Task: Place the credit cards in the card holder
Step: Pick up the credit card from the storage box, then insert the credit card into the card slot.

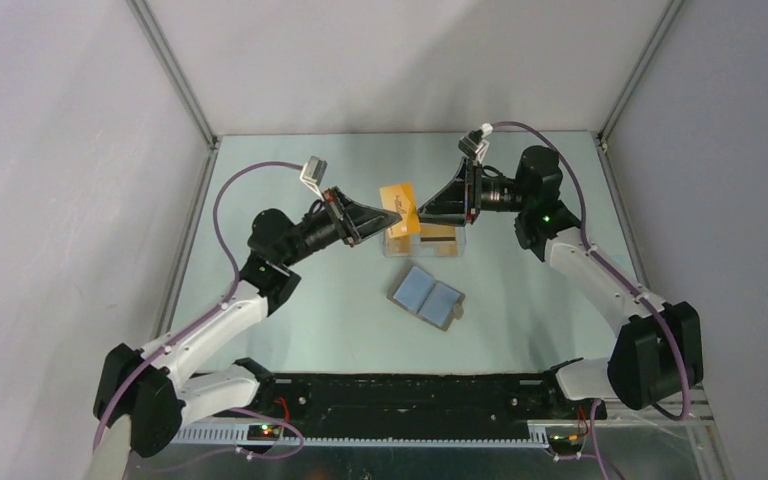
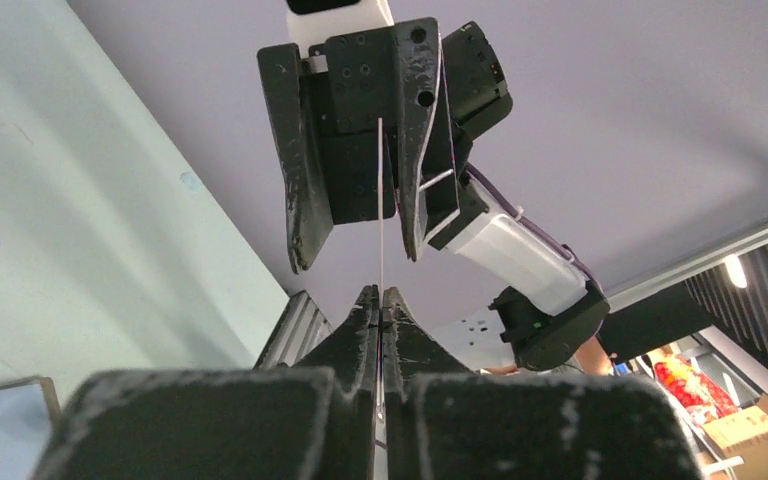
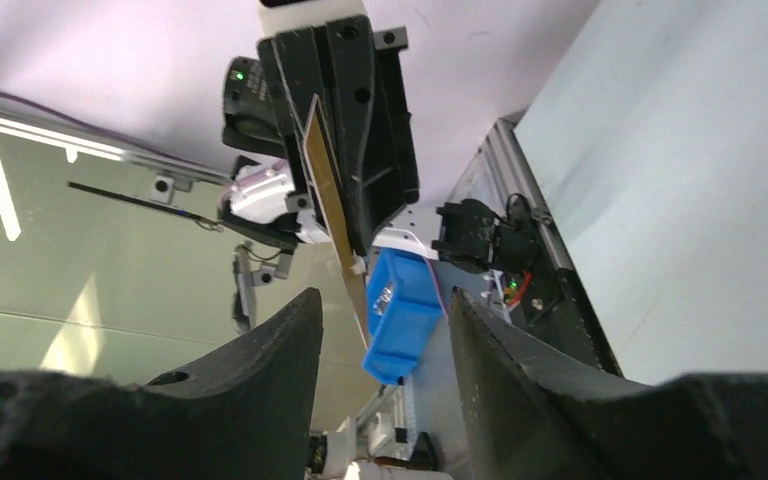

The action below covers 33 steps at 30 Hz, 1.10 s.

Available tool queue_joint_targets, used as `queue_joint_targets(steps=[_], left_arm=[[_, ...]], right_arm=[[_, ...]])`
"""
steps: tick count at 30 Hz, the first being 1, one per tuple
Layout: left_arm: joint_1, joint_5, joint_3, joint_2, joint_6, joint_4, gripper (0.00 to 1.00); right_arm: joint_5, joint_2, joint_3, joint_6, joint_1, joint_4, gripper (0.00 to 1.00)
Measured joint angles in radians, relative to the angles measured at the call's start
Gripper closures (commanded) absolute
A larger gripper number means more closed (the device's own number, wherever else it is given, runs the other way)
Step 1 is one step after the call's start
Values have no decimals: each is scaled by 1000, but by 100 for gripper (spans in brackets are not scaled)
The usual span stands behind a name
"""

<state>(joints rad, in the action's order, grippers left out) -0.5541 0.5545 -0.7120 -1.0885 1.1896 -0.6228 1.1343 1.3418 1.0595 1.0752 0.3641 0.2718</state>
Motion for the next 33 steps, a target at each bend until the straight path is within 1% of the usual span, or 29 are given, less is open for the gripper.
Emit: queue_joint_targets(steps=[3, 7, 9, 10, 13, 16, 17, 18, 20, 21, 23, 25, 26, 27, 29, 31, 33], left_arm=[[-2, 6, 2, 0, 16, -12, 100], [-8, 10, 6, -2, 26, -21, 100], [-11, 10, 6, -5, 27, -22, 100], [-14, 8, 6, -6, 27, -22, 100], [-18, 6, 6, -6, 27, -22, 100], [-19, 6, 6, -15, 34, -23, 100], [-20, 6, 6, -19, 34, -24, 100], [-23, 6, 6, -25, 34, -25, 100], [-27, 6, 6, -36, 36, -25, 100], [-29, 6, 6, -41, 38, -26, 100], [-32, 7, 6, -47, 43, -30, 99], [-33, 7, 6, -48, 45, -40, 82], [-33, 6, 6, -48, 47, -40, 61], [-33, 5, 6, -50, 50, -40, 45], [-34, 0, 6, -50, 43, -41, 32], [-35, -6, 12, -50, 47, -45, 28], [-35, -19, 33, -47, 46, -50, 27]], right_arm=[[2, 23, 0, 80, 6, 101, 52], [11, 51, 0, 163, 12, 191, 59], [14, 62, 0, 187, 18, 210, 62], [16, 68, 0, 195, 23, 216, 65], [18, 77, 1, 210, 36, 220, 67], [23, 80, 10, 211, 40, 211, 73], [24, 82, 14, 209, 41, 208, 77], [26, 84, 19, 208, 43, 203, 78], [26, 87, 27, 207, 47, 196, 85], [26, 89, 30, 206, 49, 194, 93], [26, 91, 31, 203, 51, 187, 100], [27, 97, 31, 203, 50, 183, 100], [27, 98, 31, 204, 50, 182, 100], [28, 99, 31, 204, 50, 181, 100], [31, 99, 31, 200, 50, 172, 100], [34, 98, 32, 180, 47, 143, 100], [28, 85, 32, 127, 34, 60, 100]])
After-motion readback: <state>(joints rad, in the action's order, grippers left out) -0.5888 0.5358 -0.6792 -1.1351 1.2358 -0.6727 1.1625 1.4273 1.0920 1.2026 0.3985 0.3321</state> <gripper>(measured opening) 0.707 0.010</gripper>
